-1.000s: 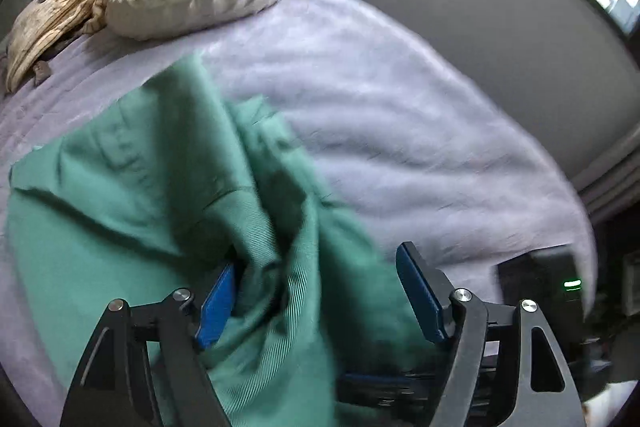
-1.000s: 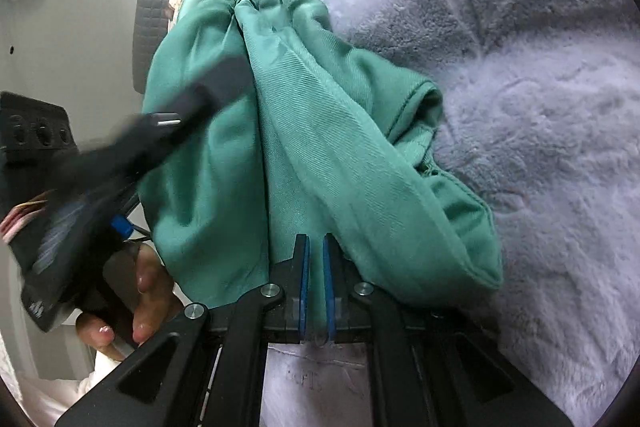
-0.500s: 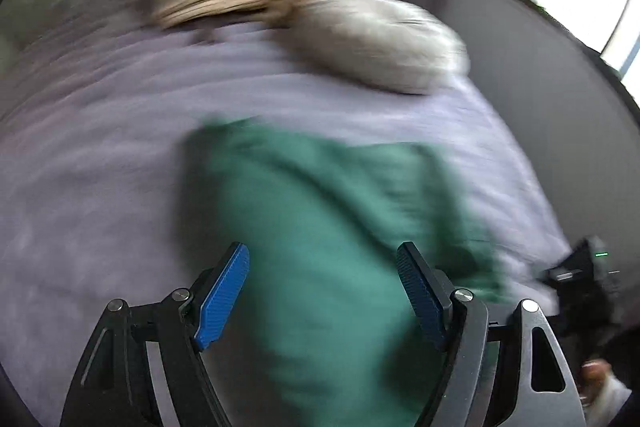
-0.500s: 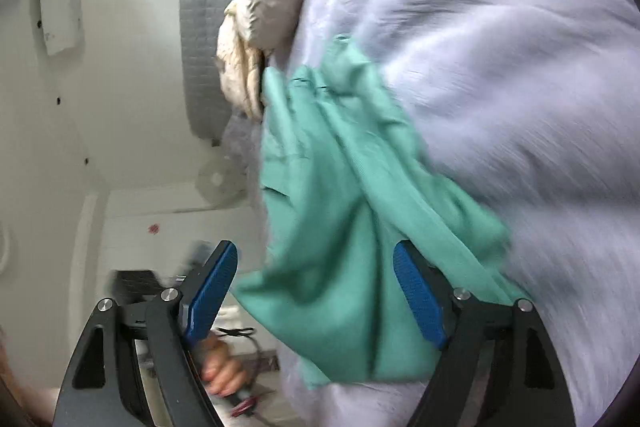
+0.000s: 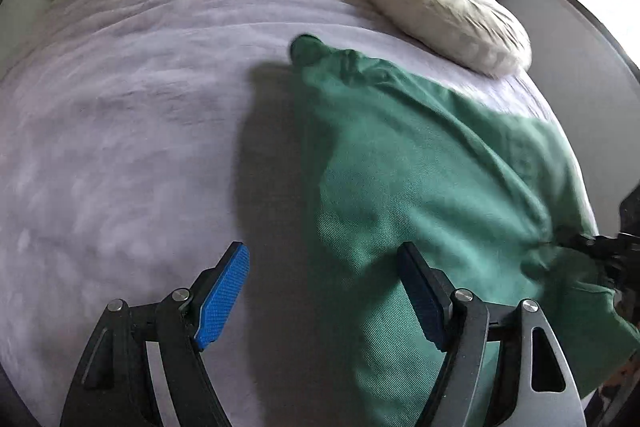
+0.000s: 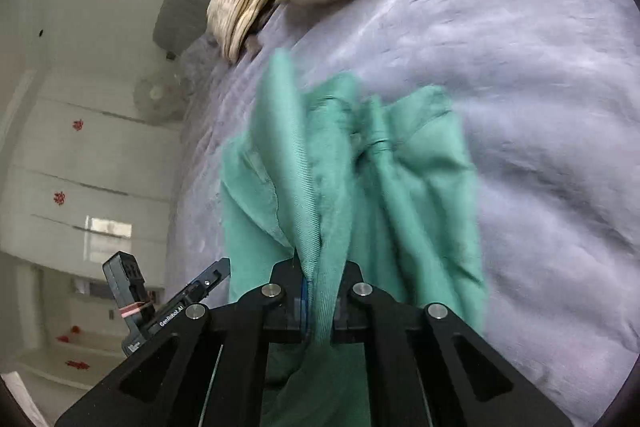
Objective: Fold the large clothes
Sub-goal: 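Lower the jacket onto the bed and open both grippers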
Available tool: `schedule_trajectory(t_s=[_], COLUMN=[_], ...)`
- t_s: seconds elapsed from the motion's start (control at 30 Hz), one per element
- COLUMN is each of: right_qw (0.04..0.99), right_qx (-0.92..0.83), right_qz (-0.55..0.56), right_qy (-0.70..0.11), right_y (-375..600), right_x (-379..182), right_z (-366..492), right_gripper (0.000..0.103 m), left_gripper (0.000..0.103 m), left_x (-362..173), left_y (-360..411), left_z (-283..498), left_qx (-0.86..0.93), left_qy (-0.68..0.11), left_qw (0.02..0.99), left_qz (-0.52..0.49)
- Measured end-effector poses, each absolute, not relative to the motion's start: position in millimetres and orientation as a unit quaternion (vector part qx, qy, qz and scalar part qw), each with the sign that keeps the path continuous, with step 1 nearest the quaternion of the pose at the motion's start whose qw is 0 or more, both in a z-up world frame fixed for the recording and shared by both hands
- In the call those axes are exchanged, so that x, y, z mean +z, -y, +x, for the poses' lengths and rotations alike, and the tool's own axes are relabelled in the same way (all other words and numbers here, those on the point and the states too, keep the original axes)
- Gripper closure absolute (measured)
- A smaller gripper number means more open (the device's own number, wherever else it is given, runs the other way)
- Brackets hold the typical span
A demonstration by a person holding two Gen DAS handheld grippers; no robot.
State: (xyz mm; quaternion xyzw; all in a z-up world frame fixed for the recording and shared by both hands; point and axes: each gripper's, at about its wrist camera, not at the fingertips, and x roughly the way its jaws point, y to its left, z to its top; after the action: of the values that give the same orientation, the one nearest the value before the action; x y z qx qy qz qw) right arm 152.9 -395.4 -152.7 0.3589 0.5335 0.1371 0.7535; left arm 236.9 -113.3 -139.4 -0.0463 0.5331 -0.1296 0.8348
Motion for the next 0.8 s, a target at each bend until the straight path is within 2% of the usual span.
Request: schedule_trajectory(t_s=[0.07, 0.2, 0.3, 0.33, 0.37, 0.43, 0.6, 0.63, 0.73, 0.8], right_qw=[0.736, 0.709, 0.731, 0.743, 0.753, 0.778, 0.794, 0.788, 0.773, 0.771], right_qx=[0.111, 0.096, 0.080, 0.076, 0.074, 0.081, 0.152, 0.158, 0.133, 0.104], right_qz=[0.366, 0.431, 0.402, 0.382, 0.366, 0.343, 0.265, 0.243, 0.193, 0.188], right_qy=[-0.558, -0.549, -0.545, -0.544, -0.541, -0.520, -0.526, -0.543, -0.589, -0.600], right_y=[406.0, 421.3, 421.5, 421.1, 419.1, 412.9, 369.9, 356.8, 339.9, 345.5], right_x=[-178.0, -201.5, -176.9, -164.6, -151.5, -118.0, -72.0, -73.6, -93.2, -106.4], right_z=[154.7, 147.4, 132.3, 122.0, 116.4, 100.6, 89.7, 90.4, 76.8, 61.8], right_gripper=[0.096, 0.092, 0.080, 0.069, 0.052, 0.035, 0.034, 0.037, 0.099, 0.099], left_gripper=[0.005, 0.005, 0.005, 0.005, 0.005, 0.005, 0.005, 0.005, 0.005, 0.005], left_x=[-146.0, -145.8, -134.3, -130.1, -122.9, -113.5, -104.9, -106.7, -120.1, -132.6], left_y=[125.8, 119.8, 111.3, 108.4, 105.3, 102.5, 117.5, 122.1, 126.5, 123.1], left_z=[238.5, 234.1, 223.2, 218.6, 211.6, 201.2, 178.0, 172.8, 156.0, 143.0], left_qx=[-0.131, -0.123, -0.125, -0.130, -0.138, -0.152, -0.198, -0.202, -0.206, -0.208], left_qy=[-0.533, -0.539, -0.536, -0.532, -0.528, -0.524, -0.531, -0.534, -0.554, -0.568], left_qw=[0.836, 0.832, 0.834, 0.836, 0.838, 0.838, 0.824, 0.821, 0.807, 0.796], left_qz=[-0.025, -0.041, -0.024, -0.019, -0.014, -0.011, -0.011, -0.004, 0.006, 0.014])
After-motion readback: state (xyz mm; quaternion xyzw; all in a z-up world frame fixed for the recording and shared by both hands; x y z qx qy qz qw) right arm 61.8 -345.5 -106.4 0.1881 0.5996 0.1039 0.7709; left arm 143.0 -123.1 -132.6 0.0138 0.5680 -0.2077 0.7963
